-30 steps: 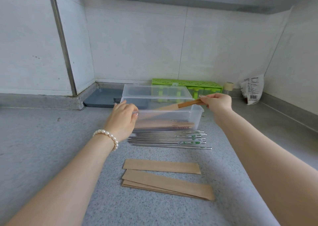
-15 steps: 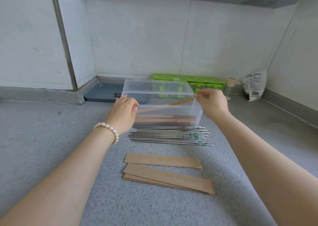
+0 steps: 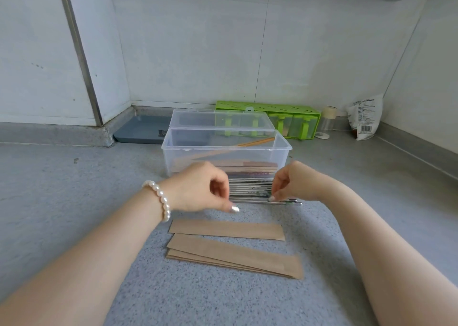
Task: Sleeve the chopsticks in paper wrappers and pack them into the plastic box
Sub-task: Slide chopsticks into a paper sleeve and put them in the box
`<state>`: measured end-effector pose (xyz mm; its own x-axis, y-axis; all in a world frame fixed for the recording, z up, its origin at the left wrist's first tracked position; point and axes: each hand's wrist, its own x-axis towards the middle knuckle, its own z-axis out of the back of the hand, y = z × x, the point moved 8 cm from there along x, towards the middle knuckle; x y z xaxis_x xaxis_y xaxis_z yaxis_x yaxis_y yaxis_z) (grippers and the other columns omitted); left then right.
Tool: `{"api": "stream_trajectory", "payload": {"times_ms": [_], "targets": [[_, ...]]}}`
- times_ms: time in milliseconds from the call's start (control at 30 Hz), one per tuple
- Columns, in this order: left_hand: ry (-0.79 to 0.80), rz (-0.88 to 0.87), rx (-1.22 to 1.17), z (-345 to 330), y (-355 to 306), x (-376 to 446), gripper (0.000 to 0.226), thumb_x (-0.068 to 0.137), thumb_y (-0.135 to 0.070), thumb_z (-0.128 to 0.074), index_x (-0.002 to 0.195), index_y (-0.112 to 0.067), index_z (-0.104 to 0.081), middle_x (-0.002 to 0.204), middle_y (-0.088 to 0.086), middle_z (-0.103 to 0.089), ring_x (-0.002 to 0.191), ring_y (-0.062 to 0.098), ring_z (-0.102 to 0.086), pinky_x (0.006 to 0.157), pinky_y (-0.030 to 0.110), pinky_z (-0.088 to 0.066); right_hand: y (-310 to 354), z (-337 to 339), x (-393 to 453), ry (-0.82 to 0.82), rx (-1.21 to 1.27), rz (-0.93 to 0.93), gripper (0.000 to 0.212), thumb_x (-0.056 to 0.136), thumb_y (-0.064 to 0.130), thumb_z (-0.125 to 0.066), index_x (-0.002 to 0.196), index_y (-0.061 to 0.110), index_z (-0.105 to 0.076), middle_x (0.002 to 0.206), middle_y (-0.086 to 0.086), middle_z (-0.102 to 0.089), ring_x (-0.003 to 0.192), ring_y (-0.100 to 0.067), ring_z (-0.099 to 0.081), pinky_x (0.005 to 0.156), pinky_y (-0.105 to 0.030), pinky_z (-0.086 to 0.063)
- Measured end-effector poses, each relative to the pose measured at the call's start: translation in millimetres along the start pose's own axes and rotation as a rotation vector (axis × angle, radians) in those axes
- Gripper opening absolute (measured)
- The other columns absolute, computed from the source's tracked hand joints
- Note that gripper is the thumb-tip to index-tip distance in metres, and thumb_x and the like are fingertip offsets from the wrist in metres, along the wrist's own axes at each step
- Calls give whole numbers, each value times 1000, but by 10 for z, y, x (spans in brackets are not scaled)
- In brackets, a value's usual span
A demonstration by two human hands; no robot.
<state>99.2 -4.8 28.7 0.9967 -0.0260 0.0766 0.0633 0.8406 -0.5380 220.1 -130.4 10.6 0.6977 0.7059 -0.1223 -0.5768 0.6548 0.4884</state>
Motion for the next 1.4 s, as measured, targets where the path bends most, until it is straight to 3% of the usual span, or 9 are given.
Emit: {"api": "stream_trajectory", "payload": {"times_ms": [300, 533, 667, 767, 867, 1067, 1133, 1267, 1400], "targets": [[226, -7, -58, -368, -138, -31, 29, 59, -31, -86, 76, -18, -66, 69, -7, -59, 54, -3, -48, 54, 13, -41, -54, -61, -1, 50, -11, 45, 14, 73, 18, -78, 68, 20, -66, 57, 11, -57, 51, -3, -49, 52, -15, -39], [220, -69, -25, -469, -299, -43, 28, 60, -36, -84, 74, -24, -63, 78, -7, -57, 63, -1, -46, 62, 18, -43, -24, -113, 46, 52, -48, 85, 20, 82, 18, -71, 67, 25, -60, 68, 7, -56, 66, -11, -52, 68, -26, -46], [88, -45, 104, -383, -192, 18, 30, 69, -42, -77, 85, -25, -59, 89, -13, -51, 76, 0, -46, 73, 19, -43, 8, -39, 6, 37, -16, 120, 16, 86, 21, -65, 72, 24, -59, 70, 7, -58, 65, -7, -53, 63, -19, -45], [131, 0, 137, -402, -90, 18, 37, 70, -40, -76, 97, -24, -56, 95, -16, -47, 86, 2, -47, 77, 13, -42, 9, 51, -36, 8, 99, 127, 11, 90, 17, -60, 79, 17, -59, 69, 6, -66, 56, -2, -55, 56, -15, -44], [146, 18, 103, -415, -80, 21, 36, 71, -35, -77, 99, -23, -57, 89, -15, -49, 75, -1, -47, 65, 7, -40, 17, 108, -49, -46, 216, 151, 10, 93, 11, -54, 82, 11, -55, 64, -1, -66, 52, -13, -53, 55, -27, -43], [197, 62, -32, -447, -49, 41, 25, 70, -24, -80, 87, -19, -63, 74, -8, -57, 55, -2, -46, 54, 9, -40, 10, 158, -21, -157, 429, 181, 6, 95, 12, -51, 89, 13, -53, 60, -1, -45, 53, -15, -35, 54, -29, -31], [178, 47, -39, -407, -56, 41, 18, 71, -24, -79, 79, -22, -63, 70, -11, -57, 54, -4, -46, 55, 8, -39, 17, 148, -35, -149, 481, 177, 13, 92, 21, -56, 93, 9, -56, 59, 2, -40, 51, -12, -32, 53, -26, -30], [40, 34, -51, -173, -48, 38, 14, 75, -28, -74, 71, -22, -62, 69, -14, -59, 61, -3, -51, 61, 10, -42, 106, 88, -79, -60, 641, 183, 32, 85, 35, -59, 72, 11, -43, 54, 3, -32, 45, -10, -27, 46, -21, -26], [-193, 11, -67, 52, -81, -4, 18, 76, -21, -74, 66, -20, -59, 68, -9, -63, 61, 1, -55, 62, 17, -48, 226, -80, -133, 101, 727, 174, 48, 79, 55, -47, 78, 7, -45, 57, -7, -47, 43, -17, -37, 43, -26, -27]]}}
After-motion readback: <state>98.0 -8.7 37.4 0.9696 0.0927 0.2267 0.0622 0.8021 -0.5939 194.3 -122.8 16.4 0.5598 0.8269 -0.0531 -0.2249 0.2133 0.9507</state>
